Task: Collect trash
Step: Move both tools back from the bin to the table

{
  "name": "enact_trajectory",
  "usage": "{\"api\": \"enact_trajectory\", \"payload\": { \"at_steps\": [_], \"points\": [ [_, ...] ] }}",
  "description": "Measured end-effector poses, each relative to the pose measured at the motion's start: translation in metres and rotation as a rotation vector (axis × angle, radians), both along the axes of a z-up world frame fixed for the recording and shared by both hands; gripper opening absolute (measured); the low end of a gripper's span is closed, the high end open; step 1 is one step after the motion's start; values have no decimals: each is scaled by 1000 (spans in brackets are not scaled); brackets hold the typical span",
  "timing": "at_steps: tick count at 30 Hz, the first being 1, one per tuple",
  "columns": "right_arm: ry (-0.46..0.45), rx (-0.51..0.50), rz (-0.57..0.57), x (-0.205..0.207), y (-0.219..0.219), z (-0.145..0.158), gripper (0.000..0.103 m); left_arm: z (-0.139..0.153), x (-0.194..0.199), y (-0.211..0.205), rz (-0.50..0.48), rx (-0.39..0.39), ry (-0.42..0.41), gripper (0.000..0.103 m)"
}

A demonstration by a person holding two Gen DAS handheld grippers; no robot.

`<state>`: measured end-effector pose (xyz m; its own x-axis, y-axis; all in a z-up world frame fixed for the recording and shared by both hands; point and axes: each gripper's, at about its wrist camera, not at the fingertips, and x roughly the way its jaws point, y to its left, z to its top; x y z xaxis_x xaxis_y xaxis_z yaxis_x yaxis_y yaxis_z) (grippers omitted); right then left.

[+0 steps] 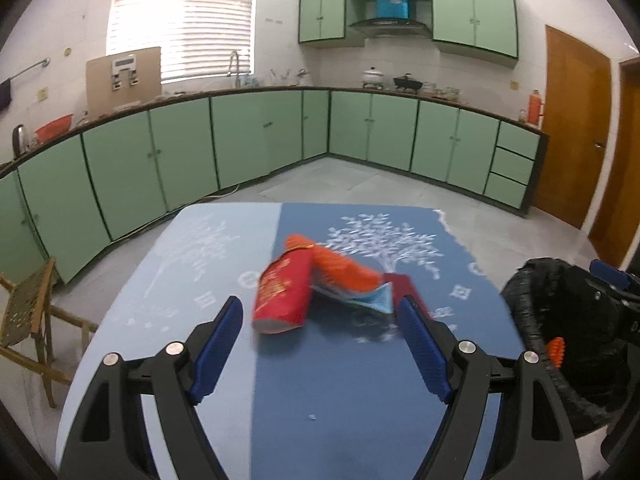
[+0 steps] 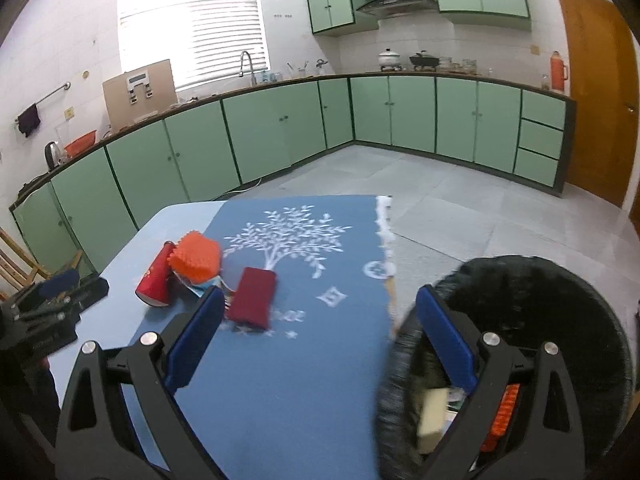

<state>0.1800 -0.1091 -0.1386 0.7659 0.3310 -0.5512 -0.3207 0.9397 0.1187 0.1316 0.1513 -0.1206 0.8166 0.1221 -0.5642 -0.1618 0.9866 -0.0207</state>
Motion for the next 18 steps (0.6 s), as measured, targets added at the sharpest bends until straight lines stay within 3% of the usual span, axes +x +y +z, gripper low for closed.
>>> {"api": "enact_trajectory", "payload": {
  "at_steps": [7, 11, 18],
  "points": [
    [41, -26, 28, 24, 44, -29, 93, -24, 10, 22, 37, -12, 41, 78],
    [87, -52, 51, 37, 65, -51, 82, -36, 16, 33, 58, -22, 60, 78],
    [159, -86, 83, 53, 92, -76, 79, -50, 25, 45, 80, -38, 87, 78]
  ]
}}
